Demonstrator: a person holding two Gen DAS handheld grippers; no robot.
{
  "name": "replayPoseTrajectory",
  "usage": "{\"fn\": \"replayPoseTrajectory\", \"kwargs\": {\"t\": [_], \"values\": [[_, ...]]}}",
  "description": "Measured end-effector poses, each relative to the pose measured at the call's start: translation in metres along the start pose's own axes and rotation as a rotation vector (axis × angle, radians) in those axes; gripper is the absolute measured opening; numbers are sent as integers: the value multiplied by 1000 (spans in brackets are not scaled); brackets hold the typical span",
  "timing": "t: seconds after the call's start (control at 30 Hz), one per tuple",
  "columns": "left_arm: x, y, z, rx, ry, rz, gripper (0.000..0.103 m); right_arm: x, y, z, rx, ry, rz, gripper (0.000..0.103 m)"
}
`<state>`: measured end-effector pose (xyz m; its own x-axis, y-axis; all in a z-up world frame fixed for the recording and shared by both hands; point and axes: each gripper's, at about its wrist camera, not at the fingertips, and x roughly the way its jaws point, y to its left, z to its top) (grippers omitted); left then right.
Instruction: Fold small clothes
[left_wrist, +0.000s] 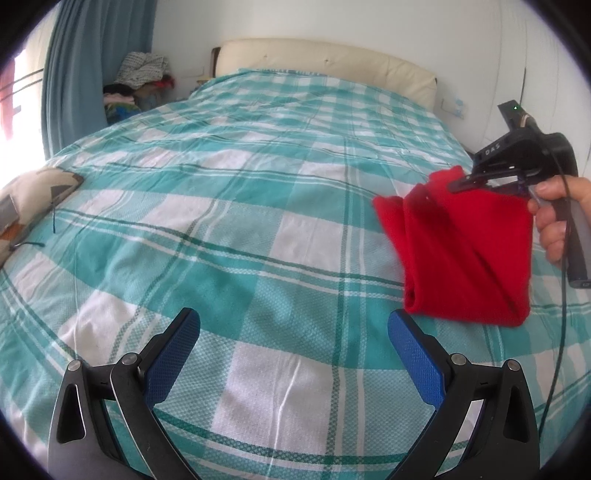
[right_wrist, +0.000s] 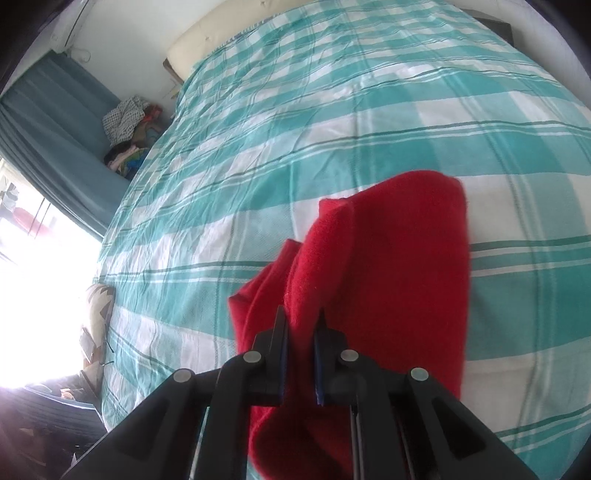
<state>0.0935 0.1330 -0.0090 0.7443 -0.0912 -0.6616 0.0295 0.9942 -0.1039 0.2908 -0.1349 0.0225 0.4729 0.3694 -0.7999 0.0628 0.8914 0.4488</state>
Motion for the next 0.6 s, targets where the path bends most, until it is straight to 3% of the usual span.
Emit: {"fn": "replayPoseTrajectory", "kwargs": {"t": [0.07,0.1,0.2,0.27,0.33,0.4,0.47,0.53,0.6], "values": [[0,5,0,-8,1,12,102,24,8,-13,11,37,7,12],[1,7,0,-12,3,15,102,35,10,-18,28,74,58,21],[0,12,0,-26,13,8,102,44,8,-29,85,173,315,38],[-1,13,2,-31,12,-1,102,24,11,-33,32,149,355,38],[-2,13,5,-38,11,-9,102,-2,8,-33,-51,91,294,38],[-3,13,6,-50,12,-29,102,-22,2,-34,-164,-1,85,38],[-3,11,6,-56,15,-46,102,-24,-3,-40,-271,-32,-82,38],[-2,9,5,-49,21,-48,102,-15,-6,-51,-347,-23,-133,38],[0,7,3,-39,25,-37,102,-3,-2,-71,-408,-31,-106,38]]}}
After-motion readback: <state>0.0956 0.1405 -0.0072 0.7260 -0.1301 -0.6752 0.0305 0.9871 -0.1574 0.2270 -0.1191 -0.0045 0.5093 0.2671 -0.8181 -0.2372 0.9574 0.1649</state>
